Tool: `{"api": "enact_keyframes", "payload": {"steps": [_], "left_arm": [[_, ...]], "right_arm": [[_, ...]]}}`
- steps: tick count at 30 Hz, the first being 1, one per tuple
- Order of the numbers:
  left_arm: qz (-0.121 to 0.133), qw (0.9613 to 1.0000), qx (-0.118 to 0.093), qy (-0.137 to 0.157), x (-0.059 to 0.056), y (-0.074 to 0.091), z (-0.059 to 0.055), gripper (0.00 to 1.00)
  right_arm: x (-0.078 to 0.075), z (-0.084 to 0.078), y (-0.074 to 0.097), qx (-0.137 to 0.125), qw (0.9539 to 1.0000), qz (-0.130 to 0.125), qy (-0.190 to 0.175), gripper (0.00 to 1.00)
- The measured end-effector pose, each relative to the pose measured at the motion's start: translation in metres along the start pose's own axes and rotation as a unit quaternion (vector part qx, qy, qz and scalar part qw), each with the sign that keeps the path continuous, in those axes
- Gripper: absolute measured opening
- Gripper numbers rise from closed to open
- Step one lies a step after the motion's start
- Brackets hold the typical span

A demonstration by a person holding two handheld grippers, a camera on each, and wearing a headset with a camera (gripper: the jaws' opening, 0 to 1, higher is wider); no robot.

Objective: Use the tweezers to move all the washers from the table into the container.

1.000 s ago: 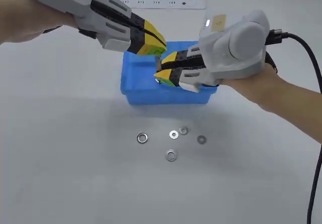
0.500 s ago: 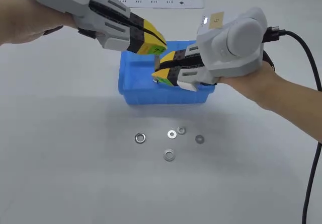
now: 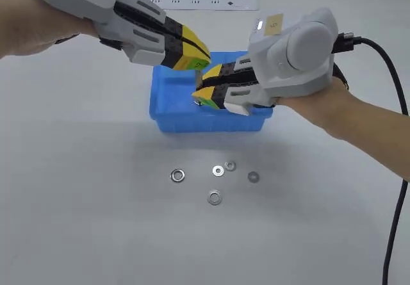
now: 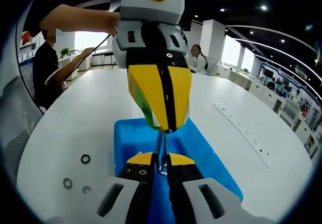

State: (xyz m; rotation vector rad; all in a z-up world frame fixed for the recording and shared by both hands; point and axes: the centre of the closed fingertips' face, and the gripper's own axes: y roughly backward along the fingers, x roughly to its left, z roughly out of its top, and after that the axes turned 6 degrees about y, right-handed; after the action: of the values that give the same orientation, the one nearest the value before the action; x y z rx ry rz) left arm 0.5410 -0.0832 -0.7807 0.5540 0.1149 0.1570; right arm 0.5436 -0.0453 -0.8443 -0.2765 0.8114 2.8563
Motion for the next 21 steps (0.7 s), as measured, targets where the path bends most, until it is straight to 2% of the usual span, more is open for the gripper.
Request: {"api": "enact_keyframes", "payload": {"steps": [4,12,21], "left_arm": [[0.002,0.9999,0.007,-0.008,-0.001,0.003,0.002,0.05],[0.020,0.9994,-0.003,-0.027,-0.001,0.018,0.016,0.04],[0.016,0.9989,-0.010,-0.043,-0.020,0.029,0.031,0.04]], "right_arm": [[0.002,0.005,-0.001,-0.002,1.0000,-0.002,0.005,0.11],[-0.006,0.023,0.006,-0.013,0.9994,-0.026,0.018,0.12],[0.006,0.042,0.018,-0.019,0.9991,-0.025,0.030,0.12]]}}
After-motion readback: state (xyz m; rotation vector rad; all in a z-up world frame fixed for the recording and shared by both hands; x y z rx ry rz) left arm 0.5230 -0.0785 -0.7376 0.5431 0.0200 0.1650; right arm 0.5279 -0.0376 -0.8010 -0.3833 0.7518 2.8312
